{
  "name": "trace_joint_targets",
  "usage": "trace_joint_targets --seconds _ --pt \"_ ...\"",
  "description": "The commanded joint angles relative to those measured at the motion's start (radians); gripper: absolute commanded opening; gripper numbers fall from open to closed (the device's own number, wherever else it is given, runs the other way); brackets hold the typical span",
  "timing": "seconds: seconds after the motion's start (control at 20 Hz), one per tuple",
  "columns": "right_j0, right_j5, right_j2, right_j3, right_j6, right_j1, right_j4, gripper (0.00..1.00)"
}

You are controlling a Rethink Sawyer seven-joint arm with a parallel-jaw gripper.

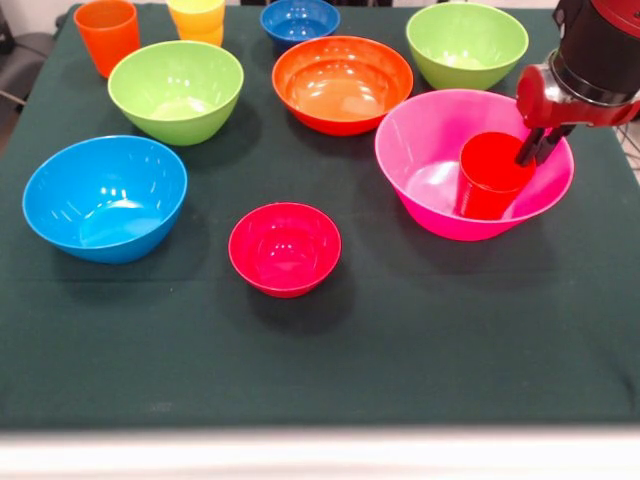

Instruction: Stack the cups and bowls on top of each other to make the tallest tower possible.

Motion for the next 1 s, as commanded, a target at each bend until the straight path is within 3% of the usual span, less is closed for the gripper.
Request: trace_joint_targets --seconds 0.05,0.65,1.0 --pt "0.004 -0.034 0.024 0.091 0.136 0.028 -0.02 0.0" --pt "0.002 -0.042 0.008 0.112 0.13 0.049 -0.026 0.0" --pt "0.009 0.036 0.02 0.049 0.132 0.083 0.006 0.0"
